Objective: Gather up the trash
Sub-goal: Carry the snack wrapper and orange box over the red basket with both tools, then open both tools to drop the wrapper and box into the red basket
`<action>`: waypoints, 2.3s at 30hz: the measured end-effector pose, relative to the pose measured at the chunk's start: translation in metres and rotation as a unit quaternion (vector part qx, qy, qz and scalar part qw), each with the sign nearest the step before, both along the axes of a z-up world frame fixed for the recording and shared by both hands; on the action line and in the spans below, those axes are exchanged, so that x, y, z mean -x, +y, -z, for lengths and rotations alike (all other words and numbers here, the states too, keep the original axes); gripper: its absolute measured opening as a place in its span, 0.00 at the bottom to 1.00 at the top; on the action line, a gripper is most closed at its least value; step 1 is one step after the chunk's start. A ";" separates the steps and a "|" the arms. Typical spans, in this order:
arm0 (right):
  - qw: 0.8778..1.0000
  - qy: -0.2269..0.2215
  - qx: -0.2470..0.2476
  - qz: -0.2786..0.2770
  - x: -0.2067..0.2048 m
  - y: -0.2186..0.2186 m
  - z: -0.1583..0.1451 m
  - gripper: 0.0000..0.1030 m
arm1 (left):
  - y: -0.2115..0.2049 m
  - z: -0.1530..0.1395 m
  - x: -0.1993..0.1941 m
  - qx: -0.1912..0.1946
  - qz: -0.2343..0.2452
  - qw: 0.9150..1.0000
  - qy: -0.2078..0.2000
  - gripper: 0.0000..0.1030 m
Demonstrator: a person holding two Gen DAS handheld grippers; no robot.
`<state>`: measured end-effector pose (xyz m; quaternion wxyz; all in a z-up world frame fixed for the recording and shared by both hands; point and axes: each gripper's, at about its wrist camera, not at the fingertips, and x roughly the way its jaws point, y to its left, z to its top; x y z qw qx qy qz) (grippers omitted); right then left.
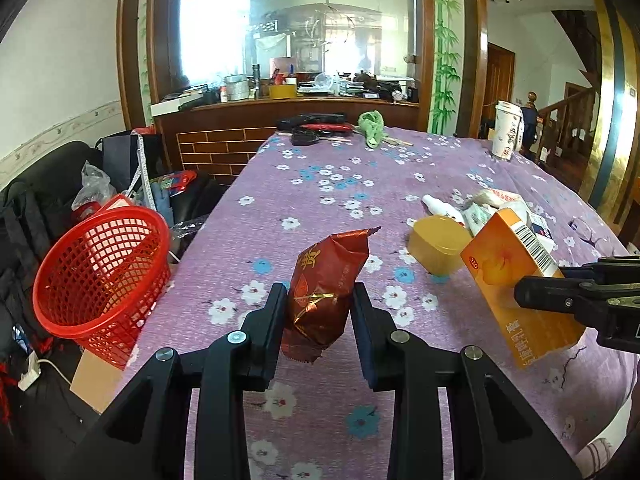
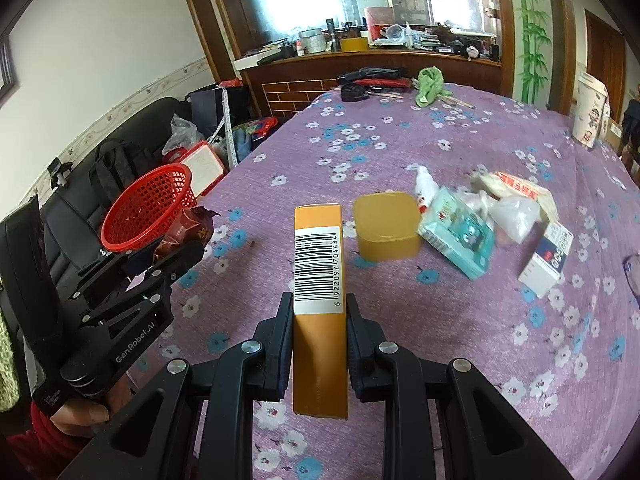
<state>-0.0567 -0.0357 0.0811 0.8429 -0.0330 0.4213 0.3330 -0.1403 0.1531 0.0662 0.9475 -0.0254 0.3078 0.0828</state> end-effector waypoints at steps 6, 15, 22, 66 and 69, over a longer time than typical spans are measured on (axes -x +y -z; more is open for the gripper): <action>1.000 -0.003 0.004 -0.012 0.000 0.014 -0.004 0.24 | 0.013 -0.003 0.004 0.004 -0.016 1.000 -0.005 0.30; 0.999 -0.017 0.005 -0.040 0.005 0.040 -0.017 0.24 | 0.040 -0.016 0.010 0.012 -0.043 0.999 -0.018 0.30; 0.998 -0.020 -0.006 -0.065 0.002 0.066 -0.033 0.24 | 0.076 -0.035 0.022 0.028 -0.072 0.996 -0.035 0.30; 0.986 0.036 -0.064 -0.152 -0.045 0.274 -0.038 0.36 | 0.237 -0.031 0.036 0.070 -0.194 0.978 -0.031 0.52; 0.987 0.029 -0.062 -0.143 -0.040 0.249 -0.039 0.36 | 0.222 -0.031 0.034 0.068 -0.177 0.981 -0.028 0.52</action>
